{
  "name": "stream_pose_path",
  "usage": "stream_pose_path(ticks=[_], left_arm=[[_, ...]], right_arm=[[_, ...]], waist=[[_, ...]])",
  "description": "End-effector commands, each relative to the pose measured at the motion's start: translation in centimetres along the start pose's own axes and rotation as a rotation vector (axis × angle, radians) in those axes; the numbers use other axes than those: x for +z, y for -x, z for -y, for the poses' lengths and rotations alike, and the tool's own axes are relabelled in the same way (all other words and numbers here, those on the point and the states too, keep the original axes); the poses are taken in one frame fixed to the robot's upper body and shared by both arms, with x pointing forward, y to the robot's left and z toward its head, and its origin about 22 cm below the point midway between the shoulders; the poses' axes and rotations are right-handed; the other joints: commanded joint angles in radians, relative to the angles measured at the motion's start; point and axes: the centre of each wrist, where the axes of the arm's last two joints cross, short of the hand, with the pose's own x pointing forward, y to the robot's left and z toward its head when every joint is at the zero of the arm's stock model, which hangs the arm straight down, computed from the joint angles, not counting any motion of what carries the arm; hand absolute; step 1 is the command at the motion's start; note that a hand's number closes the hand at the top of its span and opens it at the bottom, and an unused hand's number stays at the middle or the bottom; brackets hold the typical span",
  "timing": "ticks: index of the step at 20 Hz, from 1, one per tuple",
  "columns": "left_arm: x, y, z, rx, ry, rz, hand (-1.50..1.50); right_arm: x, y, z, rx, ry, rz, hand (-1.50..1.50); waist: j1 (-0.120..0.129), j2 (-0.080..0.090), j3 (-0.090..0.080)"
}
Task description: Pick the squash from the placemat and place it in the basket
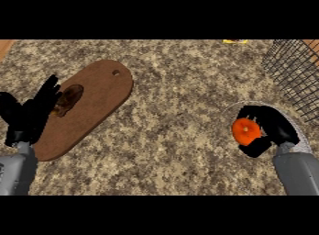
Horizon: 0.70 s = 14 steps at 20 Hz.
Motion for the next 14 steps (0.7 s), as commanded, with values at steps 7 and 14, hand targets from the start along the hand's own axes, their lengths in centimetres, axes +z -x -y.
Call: stream_pose_path(ticks=[7,14], left_arm=[[-1.1,-2.1,3.2,-0.008,0.113,0.055,0.00],[-1.7,-2.7,3.6,-0.033,0.119,0.072,0.00]], right_arm=[[-6.8,-11.5,2.3,-0.230,0.324,-0.532,1.50],[-8.7,-18.5,6.6,-0.457,0.663,-0.478,1.50]], waist=[[0.116,0.039,0.004],[0.142,0.041,0.007]])
